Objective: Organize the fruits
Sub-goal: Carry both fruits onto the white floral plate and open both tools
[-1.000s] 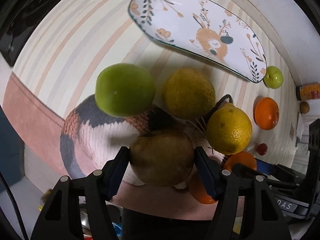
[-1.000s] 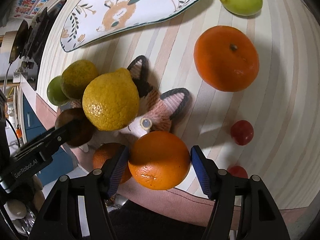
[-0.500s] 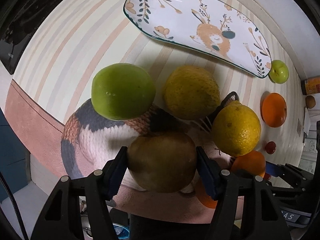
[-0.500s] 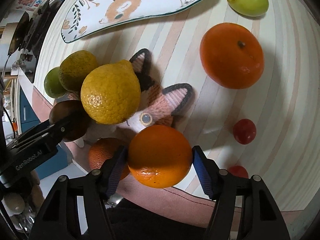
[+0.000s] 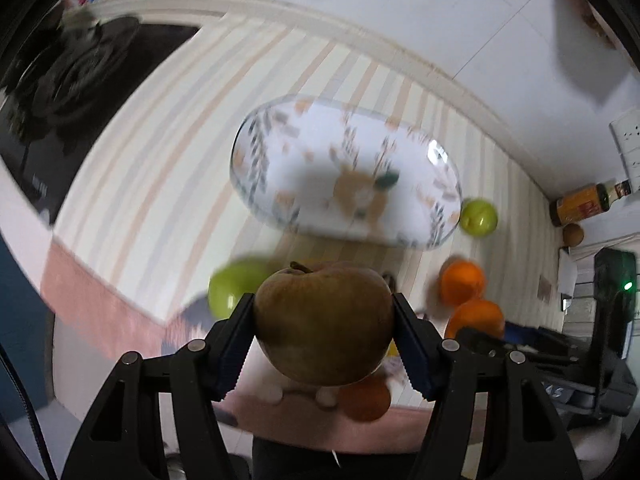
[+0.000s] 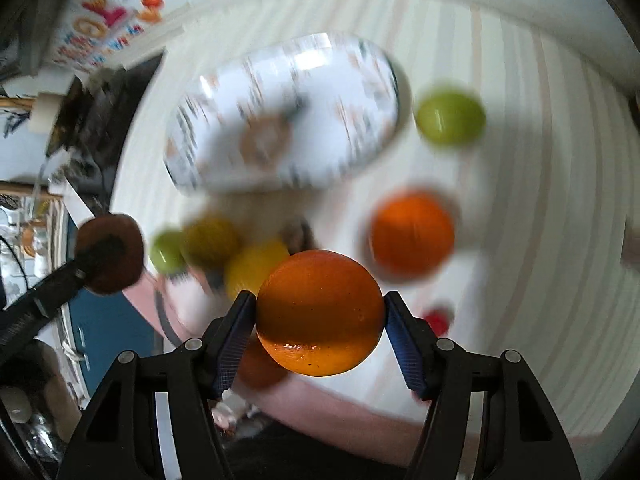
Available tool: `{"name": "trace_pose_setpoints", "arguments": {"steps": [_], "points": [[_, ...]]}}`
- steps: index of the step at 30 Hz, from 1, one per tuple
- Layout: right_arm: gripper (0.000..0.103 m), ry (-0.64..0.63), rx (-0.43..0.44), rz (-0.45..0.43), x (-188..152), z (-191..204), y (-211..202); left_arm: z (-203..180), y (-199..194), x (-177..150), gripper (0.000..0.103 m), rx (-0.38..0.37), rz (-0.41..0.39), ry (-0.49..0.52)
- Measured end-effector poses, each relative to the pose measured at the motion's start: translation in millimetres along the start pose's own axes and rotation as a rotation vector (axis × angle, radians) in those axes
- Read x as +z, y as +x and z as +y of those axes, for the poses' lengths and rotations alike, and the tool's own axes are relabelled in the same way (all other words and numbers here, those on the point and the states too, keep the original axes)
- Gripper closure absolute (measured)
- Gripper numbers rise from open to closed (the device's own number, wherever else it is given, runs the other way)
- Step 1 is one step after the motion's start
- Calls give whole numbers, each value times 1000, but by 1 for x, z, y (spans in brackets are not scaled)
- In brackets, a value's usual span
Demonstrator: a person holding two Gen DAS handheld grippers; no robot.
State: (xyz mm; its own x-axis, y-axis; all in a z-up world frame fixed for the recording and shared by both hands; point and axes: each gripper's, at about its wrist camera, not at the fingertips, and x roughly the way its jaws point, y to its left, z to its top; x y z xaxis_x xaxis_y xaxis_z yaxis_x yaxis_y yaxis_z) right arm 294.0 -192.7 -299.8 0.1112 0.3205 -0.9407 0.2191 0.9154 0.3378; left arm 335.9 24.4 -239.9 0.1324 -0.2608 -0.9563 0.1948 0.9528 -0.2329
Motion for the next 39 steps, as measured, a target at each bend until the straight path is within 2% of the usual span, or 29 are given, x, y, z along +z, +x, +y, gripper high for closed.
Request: {"name": "trace_pose_setpoints", "arguments": {"steps": [4,9,14,18,30,33,36,37,39], "points": [[36,-44,-41,-52,50,12,-4,-8,21,50,40,37,15,42],[36,-68,-95,-40,114,19,19,-2,61,110,40,51,89,22],[36,-66,-101,16,153,20,54,7,93,148,40,21,167,-22],[36,-64,-106,59,174,18,77,11,117,162,40,-12,243,-53],[34,-50,-90,98,183,9,80,15,146,169,39,15,314,-64],[18,-36,-84,99,183,6,76,15,148,169,39,22,319,-71],[17,-26,-71,95,185,6,69,15,150,169,39,20,321,-79],[13,-24,-72,94,184,5,66,17,149,172,38,15,325,-88],[8,-25,-74,87,182,6,59,19,148,175,23,2,320,-101]]}}
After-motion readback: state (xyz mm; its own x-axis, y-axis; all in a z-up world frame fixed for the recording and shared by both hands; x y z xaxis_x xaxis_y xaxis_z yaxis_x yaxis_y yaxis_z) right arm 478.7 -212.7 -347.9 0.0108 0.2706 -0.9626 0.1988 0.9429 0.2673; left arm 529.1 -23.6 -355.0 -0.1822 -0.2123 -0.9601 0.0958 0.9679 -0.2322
